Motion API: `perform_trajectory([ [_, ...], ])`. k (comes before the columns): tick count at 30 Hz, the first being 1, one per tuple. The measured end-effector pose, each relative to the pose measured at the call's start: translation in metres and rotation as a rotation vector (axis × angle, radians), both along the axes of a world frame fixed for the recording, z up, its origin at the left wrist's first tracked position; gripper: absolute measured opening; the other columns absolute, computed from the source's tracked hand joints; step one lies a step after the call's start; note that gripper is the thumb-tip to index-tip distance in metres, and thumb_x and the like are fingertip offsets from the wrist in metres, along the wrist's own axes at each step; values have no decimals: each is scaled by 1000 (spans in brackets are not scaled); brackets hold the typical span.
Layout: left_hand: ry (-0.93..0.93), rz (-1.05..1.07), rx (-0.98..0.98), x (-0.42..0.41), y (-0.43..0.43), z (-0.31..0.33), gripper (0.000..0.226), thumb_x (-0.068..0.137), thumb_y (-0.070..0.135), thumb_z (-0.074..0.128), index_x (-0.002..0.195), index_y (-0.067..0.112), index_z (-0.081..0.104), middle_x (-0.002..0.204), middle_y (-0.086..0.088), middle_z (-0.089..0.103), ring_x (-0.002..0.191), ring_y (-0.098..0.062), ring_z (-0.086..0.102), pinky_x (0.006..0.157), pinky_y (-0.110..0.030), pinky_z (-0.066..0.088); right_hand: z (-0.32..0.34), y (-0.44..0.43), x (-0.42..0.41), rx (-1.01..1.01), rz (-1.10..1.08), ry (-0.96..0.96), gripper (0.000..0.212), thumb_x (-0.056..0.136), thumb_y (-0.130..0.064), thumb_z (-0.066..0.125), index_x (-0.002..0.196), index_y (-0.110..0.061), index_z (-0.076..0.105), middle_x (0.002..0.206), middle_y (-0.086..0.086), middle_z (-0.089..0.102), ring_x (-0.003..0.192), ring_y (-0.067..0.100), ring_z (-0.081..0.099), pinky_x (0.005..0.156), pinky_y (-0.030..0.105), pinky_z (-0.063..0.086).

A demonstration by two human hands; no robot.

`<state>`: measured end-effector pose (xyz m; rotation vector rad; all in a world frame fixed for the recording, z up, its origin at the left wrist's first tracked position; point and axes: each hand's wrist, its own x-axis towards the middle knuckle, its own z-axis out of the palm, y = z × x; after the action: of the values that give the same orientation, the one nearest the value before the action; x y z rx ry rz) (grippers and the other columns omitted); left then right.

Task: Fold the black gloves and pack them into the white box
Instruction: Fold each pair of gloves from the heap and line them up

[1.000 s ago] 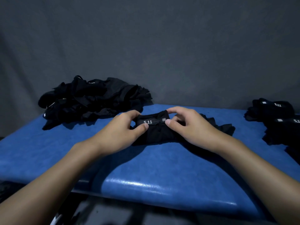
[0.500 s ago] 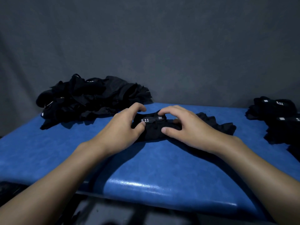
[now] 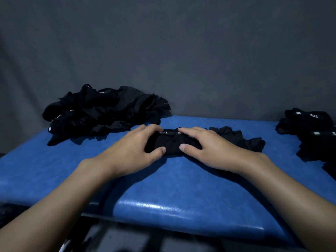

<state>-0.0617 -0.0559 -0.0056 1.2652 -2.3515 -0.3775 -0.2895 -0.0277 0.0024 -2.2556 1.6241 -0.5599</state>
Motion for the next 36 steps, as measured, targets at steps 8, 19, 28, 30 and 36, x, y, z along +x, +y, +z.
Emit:
perform_trajectory([
  [8, -53, -2, 0, 3, -2, 2, 44, 81, 56, 63, 119, 37, 51, 107, 11, 55, 102, -10, 54, 92, -37, 48, -2, 4, 1, -67, -37, 83, 58, 93, -54, 51, 146, -42, 30, 136, -15, 49, 125, 12, 37, 108, 39, 22],
  [19, -82, -129, 203, 25, 3, 23, 39, 76, 45, 80, 107, 47, 56, 102, 14, 64, 92, -7, 63, 84, -33, 53, 11, 33, 10, -67, -2, 59, 50, 87, -56, 61, 133, -47, 44, 94, -29, 40, 88, 1, 19, 94, 25, 18],
  [28, -120, -287, 321, 15, 33, 36, 38, 76, 37, 84, 102, 41, 57, 90, 10, 66, 76, -11, 65, 74, -34, 55, 4, 82, 1, -123, 8, 149, 56, 81, -71, 47, 132, -47, 40, 112, -24, 57, 110, -5, 32, 98, 31, 23],
  [30, -142, -325, 314, 4, 43, 36, 38, 77, 38, 82, 102, 42, 55, 86, 9, 66, 70, -10, 62, 70, -33, 54, 2, 97, -7, -131, -19, 171, 60, 78, -74, 42, 132, -47, 40, 111, -26, 56, 111, -3, 35, 96, 30, 23],
  [36, -75, -433, 144, -51, 76, 20, 33, 83, 39, 75, 107, 40, 53, 86, 12, 63, 75, -2, 58, 65, -15, 44, 1, 148, -56, -132, -135, 202, 63, 77, -74, 40, 134, -46, 41, 111, -27, 54, 112, -2, 35, 98, 26, 21],
])
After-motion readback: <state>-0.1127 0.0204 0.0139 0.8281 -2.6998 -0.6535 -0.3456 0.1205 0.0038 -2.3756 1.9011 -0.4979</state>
